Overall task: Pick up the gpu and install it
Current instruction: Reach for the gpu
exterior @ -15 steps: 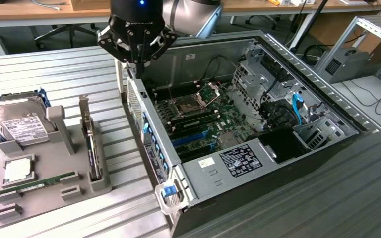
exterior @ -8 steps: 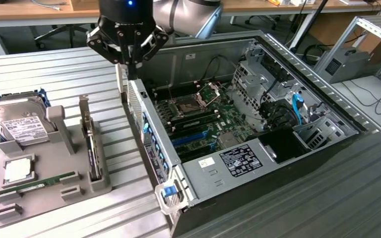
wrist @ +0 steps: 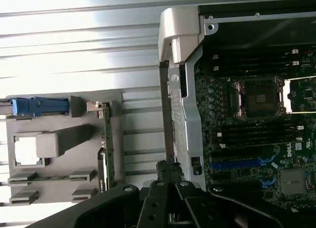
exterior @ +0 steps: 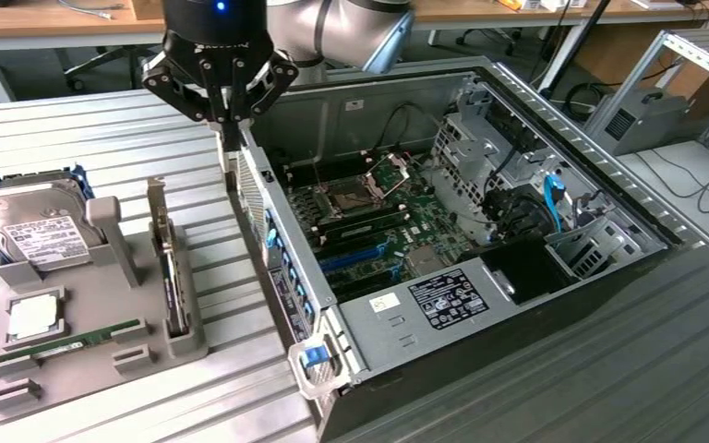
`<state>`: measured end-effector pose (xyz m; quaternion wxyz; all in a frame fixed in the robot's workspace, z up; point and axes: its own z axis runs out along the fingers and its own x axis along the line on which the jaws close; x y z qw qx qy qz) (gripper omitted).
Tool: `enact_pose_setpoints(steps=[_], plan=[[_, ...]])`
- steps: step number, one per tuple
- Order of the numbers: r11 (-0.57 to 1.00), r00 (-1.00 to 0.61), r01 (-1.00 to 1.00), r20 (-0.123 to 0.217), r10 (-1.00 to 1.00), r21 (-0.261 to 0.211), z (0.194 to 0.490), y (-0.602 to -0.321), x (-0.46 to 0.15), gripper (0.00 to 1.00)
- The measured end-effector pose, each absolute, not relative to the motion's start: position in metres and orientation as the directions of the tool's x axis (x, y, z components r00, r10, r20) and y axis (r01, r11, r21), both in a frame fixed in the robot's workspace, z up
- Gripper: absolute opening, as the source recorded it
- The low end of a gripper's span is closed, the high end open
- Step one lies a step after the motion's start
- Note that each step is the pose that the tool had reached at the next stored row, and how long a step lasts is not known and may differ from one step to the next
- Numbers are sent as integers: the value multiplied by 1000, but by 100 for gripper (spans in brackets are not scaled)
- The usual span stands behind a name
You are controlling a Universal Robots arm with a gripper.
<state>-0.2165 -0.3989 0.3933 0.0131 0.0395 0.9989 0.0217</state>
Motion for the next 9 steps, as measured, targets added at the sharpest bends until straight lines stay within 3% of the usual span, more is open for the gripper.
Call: enact_pose_setpoints(steps=[9], plan=[[996, -997, 78, -24, 79, 44, 393, -399, -220, 11]])
